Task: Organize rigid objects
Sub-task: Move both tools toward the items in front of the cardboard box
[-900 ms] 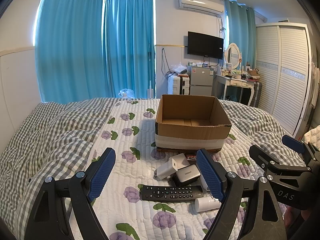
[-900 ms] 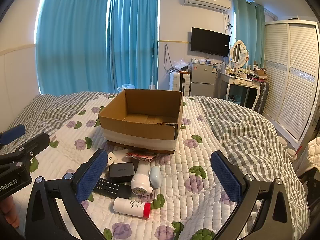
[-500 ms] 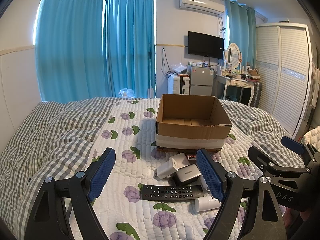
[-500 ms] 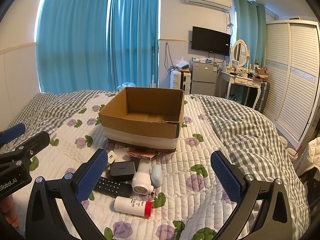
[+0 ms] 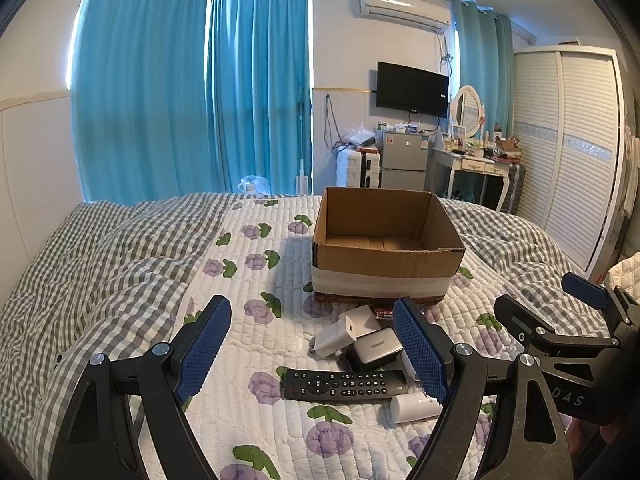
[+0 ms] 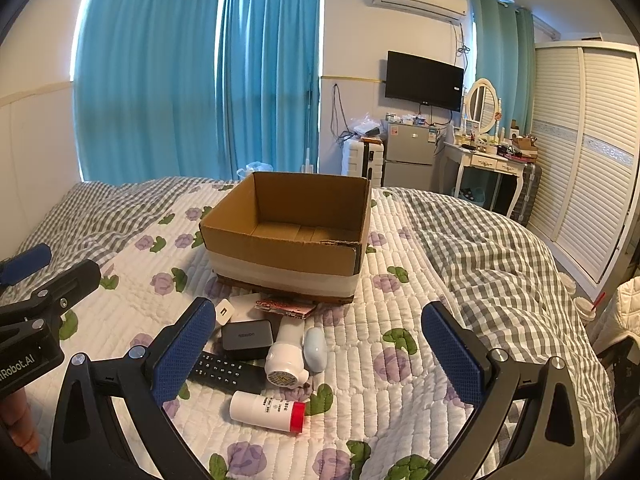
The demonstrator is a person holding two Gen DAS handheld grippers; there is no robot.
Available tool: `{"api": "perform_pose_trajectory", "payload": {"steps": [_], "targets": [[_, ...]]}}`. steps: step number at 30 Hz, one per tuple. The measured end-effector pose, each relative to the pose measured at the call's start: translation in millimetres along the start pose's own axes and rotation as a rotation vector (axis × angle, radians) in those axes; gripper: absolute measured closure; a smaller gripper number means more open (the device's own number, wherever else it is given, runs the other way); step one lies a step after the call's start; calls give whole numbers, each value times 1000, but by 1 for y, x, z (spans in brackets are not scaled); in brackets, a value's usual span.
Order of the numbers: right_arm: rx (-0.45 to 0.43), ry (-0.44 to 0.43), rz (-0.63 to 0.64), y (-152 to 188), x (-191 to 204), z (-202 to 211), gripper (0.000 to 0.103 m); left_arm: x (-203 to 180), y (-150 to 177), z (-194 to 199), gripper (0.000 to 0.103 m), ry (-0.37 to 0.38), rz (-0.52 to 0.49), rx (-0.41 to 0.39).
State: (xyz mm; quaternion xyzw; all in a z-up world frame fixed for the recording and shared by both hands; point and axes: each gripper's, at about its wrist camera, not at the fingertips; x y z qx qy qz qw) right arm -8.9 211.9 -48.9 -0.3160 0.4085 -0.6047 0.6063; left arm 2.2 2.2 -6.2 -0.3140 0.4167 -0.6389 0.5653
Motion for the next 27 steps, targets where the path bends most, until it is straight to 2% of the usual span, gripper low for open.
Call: {"api": "perform_pose_trajectory", "payload": {"steps": [6, 12, 22, 24, 27], "targets": [[65, -2, 14, -2, 1, -17, 0, 0, 0, -20, 17, -10, -2, 64], [192, -3, 53, 4, 3, -57, 0, 8, 14, -57, 17, -19, 13, 184], [314, -44, 143, -3, 12, -114, 0, 13, 21, -107, 17, -28, 23, 294], [349, -46, 146, 2, 16, -124, 2, 12, 24, -115, 17, -31, 22, 309], [414, -100, 137, 20, 26, -138, 10, 15, 34, -122, 17, -54, 14, 337]]}}
Point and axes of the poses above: each gripper's, at about its wrist camera, not at the fingertips, and z roughly against the way its jaws point, x to its left, y to its underside, and after that the axes turned 10 degrees about y, right-handed
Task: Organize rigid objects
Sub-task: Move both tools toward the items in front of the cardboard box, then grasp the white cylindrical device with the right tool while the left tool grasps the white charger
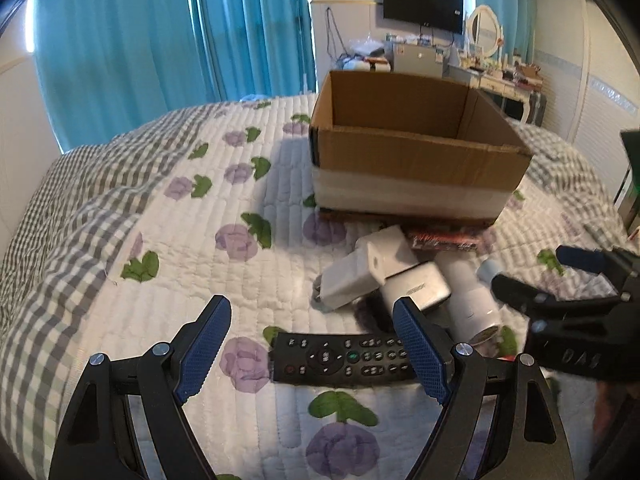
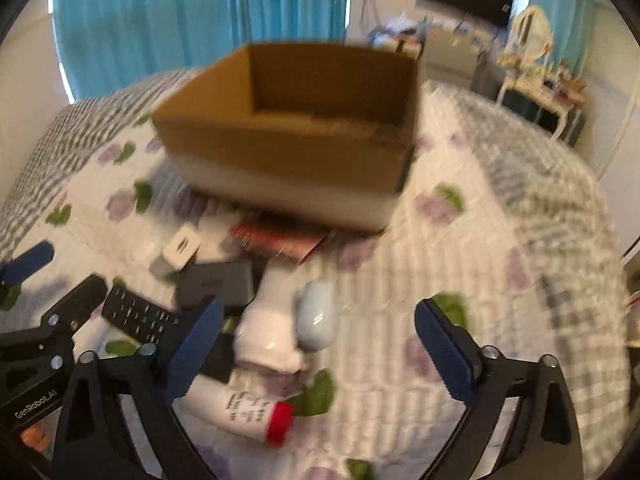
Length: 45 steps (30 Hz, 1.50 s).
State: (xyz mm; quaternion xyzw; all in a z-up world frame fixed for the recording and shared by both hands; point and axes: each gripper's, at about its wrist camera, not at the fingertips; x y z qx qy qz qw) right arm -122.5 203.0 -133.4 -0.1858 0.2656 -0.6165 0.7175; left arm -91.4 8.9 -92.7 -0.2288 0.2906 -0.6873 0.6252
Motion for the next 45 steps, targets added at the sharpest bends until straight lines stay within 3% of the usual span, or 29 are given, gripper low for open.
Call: {"api": "perform_pose_trajectory", "payload": {"steps": [3, 6, 16, 25, 26, 27, 28, 29, 33, 37, 42, 45], "targets": [[62, -15, 31, 10, 13, -24, 30, 6, 5, -10, 17, -1, 13, 33], [65, -74, 10, 12, 16, -34, 38, 9, 7, -18, 17, 2, 24, 52], [80, -26, 48, 19, 30, -41, 36, -1, 8, -23, 17, -5, -22, 78], [126, -117, -80, 27, 4, -33, 43, -7, 10, -26, 17, 10, -29, 108], [114, -121, -89, 28, 2, -30, 47, -8, 10, -27, 17, 12, -37, 112], [89, -115, -97, 27, -1, -24, 58, -11, 11, -27, 17, 14, -43, 115], [72, -92, -98, 27, -5, -19, 98, -13, 10, -29, 17, 20, -49, 120], [58, -97, -100, 27, -9, -16, 103, -14, 10, -31, 17, 27, -51, 126], [105, -225, -116, 27, -13, -24, 102, -19, 7, -38, 17, 43, -43, 133], [115, -151, -49, 25, 1, -28, 103, -17, 9, -40, 17, 35, -41, 132], [126, -129, -58, 23, -1, -33, 102, -4, 10, -40, 17, 43, -9, 128], [125, -126, -83, 24, -4, -31, 87, 1, 9, -36, 17, 61, 9, 112]]}}
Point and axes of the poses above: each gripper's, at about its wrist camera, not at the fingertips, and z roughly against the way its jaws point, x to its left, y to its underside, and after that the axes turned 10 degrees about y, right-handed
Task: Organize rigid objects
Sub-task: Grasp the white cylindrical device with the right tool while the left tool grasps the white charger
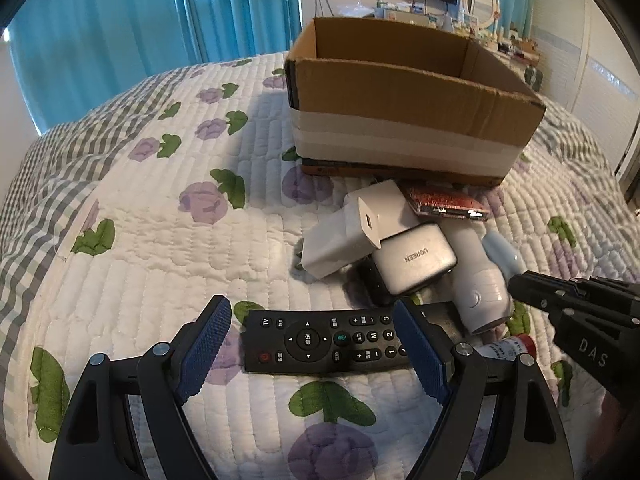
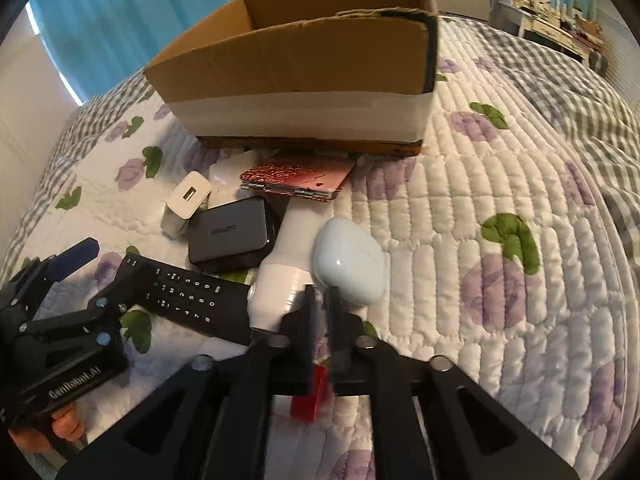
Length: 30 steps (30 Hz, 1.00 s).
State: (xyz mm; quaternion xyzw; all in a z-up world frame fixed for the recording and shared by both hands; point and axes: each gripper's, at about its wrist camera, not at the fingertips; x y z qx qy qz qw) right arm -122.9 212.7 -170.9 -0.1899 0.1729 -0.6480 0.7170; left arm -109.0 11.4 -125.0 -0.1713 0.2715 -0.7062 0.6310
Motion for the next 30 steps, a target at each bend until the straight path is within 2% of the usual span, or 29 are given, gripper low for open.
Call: {"api": "perform_pose_trajectory", "payload": {"steps": [1, 2, 3, 5, 10, 11, 12, 13, 18, 22, 27, 30], "targets": [[-9, 7, -2, 1, -2, 2, 70, 1, 0, 1, 17, 2, 2, -4], [-14, -8, -5, 1, -3, 3, 43, 2, -1, 1, 17, 2, 4, -7], [-17, -30, -10, 2, -3, 5, 37, 2, -1, 2, 17, 5, 5, -8], [-24, -31, 0, 1, 3, 6, 37, 3, -2, 2, 17, 12, 10, -12], [38, -20, 42, -2, 21, -21, 38, 7, -4, 0, 17, -12, 37, -7], [53, -15, 52, -2, 23, -27, 51, 8, -3, 0, 17, -9, 44, -6], [69, -6, 57, -3, 26, -36, 56, 9, -4, -1, 17, -7, 50, -3], [72, -8, 51, -3, 26, -39, 56, 9, -4, -1, 17, -6, 52, -3], [4, 14, 64, 0, 24, -18, 56, 6, -9, -4, 17, -18, 30, -7], [-70, 17, 61, -1, 18, 6, 56, -5, -17, -21, 17, -20, -28, 12], [-65, -13, 41, -2, 9, 10, 56, -13, -28, -48, 20, -98, -107, 58], [-60, -30, 32, -2, 5, 10, 56, -8, -34, -56, 20, -99, -103, 62]]}}
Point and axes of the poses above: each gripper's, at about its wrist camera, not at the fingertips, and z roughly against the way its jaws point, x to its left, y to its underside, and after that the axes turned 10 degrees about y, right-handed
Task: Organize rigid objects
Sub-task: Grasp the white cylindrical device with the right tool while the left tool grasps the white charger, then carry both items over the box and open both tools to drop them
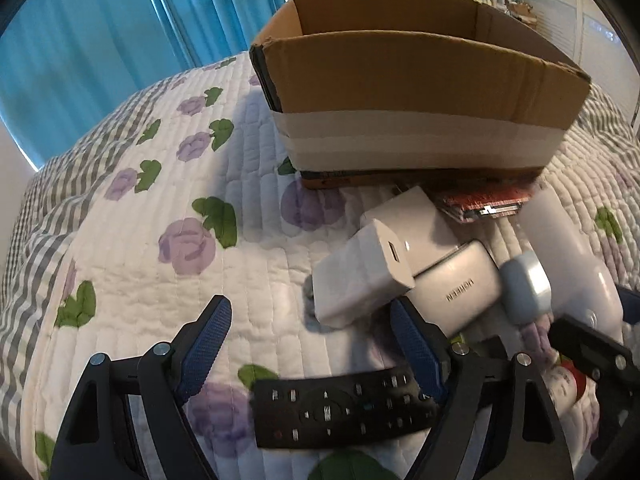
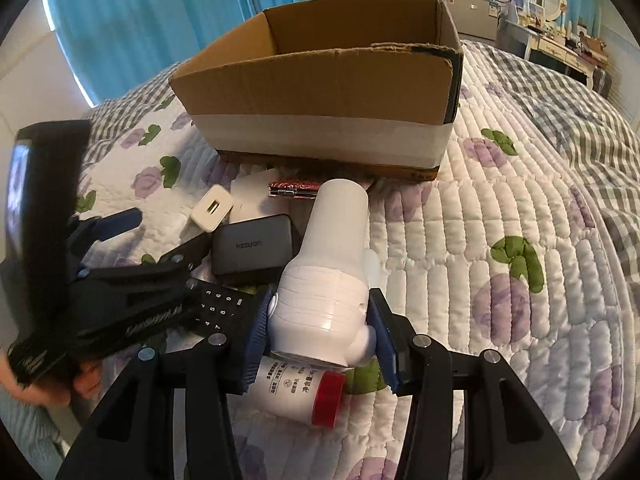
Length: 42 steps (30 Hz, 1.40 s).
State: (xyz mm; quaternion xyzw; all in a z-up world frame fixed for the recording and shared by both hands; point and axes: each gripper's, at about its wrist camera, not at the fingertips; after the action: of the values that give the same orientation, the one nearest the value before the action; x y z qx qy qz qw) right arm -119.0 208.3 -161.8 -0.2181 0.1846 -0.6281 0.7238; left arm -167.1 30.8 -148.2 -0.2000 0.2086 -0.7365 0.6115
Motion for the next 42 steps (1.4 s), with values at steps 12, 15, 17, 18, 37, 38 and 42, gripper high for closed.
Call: {"api": "perform_pose_trajectory", "payload": {"steps": [12, 15, 17, 18, 37, 38, 42], "targets": [[10, -17, -18, 4, -7, 0, 56, -4, -23, -26, 53, 49, -66, -19], [22, -12, -18, 5, -7, -3, 56, 13, -29, -46, 53, 112, 17, 32], [30, -17, -25, 6, -7, -4, 56, 20, -33, -52, 55, 131, 47, 40], [32, -17, -27, 7, -8, -5, 56, 20, -33, -52, 59, 133, 38, 42], [-124, 33, 17, 5, 4, 77, 56, 11, -23, 72, 61, 190, 39, -114], [-140, 34, 21, 0, 4, 84, 56, 10, -27, 81, 61, 196, 36, -126], [-225, 55, 58, -30, 7, 122, 56, 9, -44, 115, 61, 209, 24, -188]]}}
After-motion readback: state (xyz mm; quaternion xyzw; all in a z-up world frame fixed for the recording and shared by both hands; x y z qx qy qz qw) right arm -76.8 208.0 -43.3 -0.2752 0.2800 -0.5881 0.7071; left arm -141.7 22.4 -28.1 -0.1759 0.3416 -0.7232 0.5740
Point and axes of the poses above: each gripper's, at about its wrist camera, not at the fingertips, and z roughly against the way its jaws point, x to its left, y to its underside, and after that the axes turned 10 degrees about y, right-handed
